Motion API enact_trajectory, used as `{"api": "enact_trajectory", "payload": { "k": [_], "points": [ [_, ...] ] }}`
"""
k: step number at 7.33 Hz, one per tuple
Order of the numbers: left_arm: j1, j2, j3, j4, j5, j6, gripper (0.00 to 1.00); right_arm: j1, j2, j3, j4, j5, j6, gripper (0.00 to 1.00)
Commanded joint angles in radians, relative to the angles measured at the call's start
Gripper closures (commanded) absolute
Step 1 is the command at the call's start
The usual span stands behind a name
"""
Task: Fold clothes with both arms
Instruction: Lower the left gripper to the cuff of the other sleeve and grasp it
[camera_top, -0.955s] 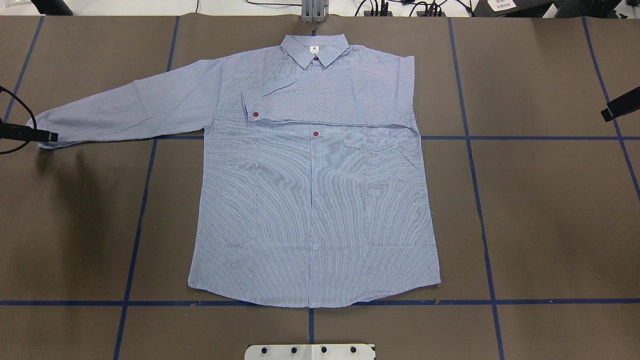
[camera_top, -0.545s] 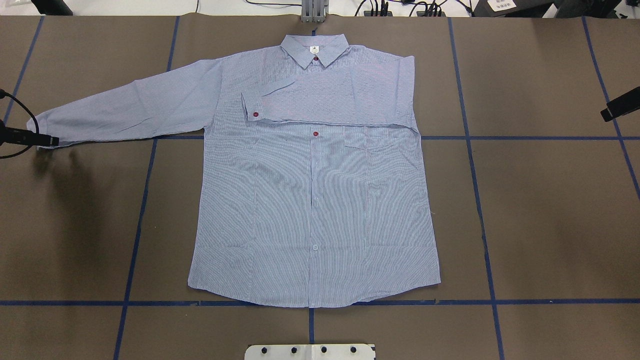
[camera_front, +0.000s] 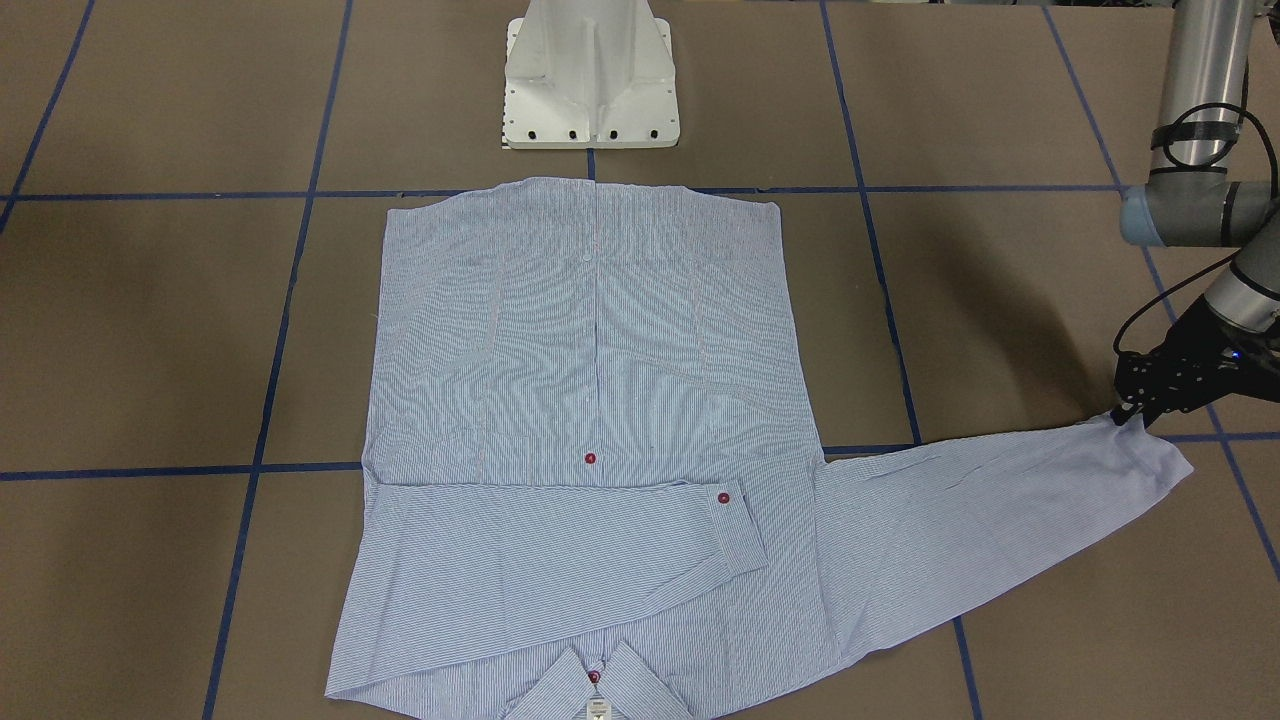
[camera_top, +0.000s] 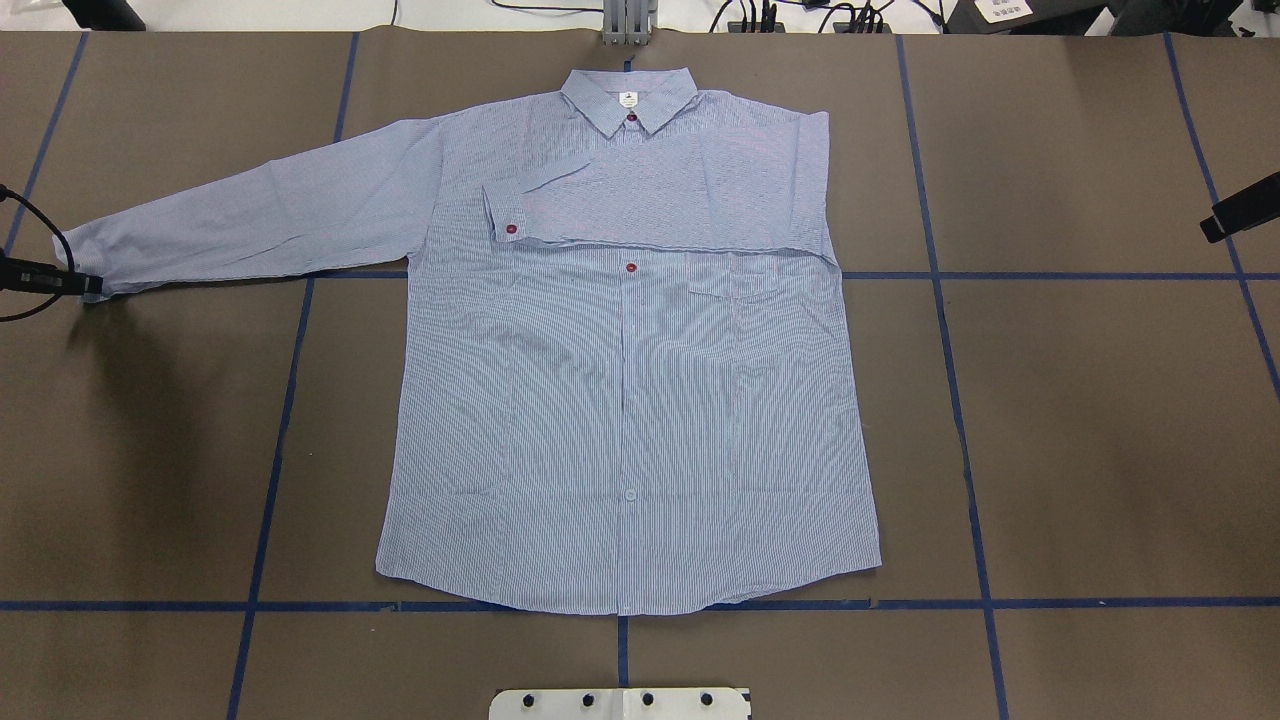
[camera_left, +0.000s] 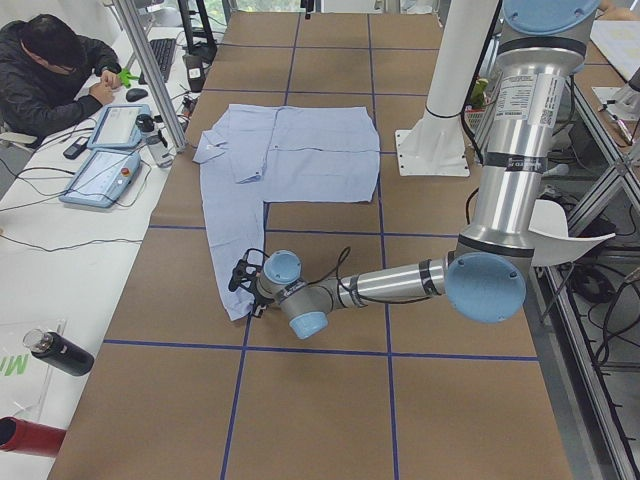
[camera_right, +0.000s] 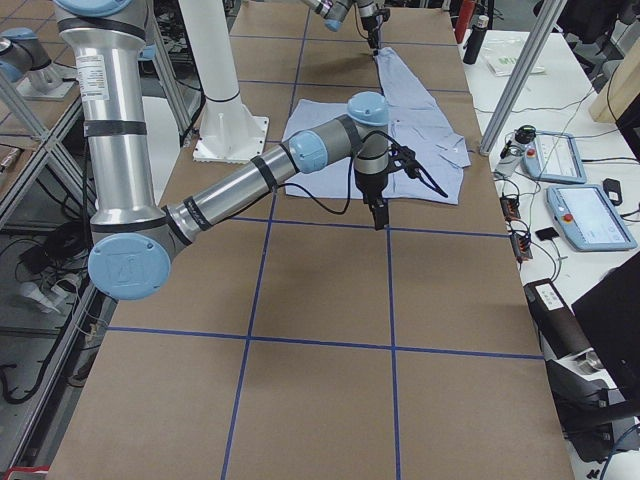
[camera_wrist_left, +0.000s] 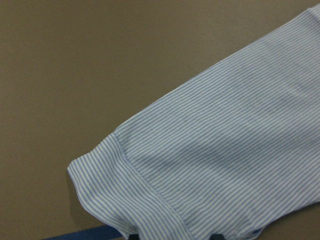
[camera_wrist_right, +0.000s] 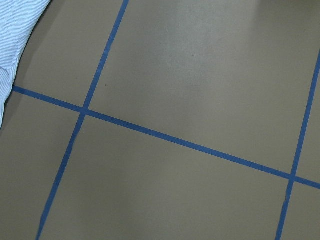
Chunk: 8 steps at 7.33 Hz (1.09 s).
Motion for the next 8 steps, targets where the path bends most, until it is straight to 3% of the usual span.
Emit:
{"api": "enact_trajectory", "payload": {
  "k": [1, 2, 4, 6, 8],
  "points": [
    [-0.003, 0.003, -0.034, 0.008, -0.009, 0.001, 1.0, 0.0, 0.0, 0.0, 0.001, 0.0, 0.001, 0.0],
    [-0.004, 0.001, -0.079, 0.034, -0.012, -0.001, 1.0, 0.0, 0.0, 0.0, -0.001, 0.0, 0.001, 0.0],
    [-0.004, -0.013, -0.224, 0.217, -0.035, -0.001, 1.0, 0.0, 0.0, 0.0, 0.001, 0.0, 0.001, 0.0],
    [-0.004, -0.096, -0.403, 0.511, -0.035, -0.001, 1.0, 0.0, 0.0, 0.0, -0.001, 0.0, 0.001, 0.0],
    [0.002, -0.294, -0.517, 0.892, -0.035, -0.011, 1.0, 0.0, 0.0, 0.0, 0.001, 0.0, 0.001, 0.0]
  ]
}}
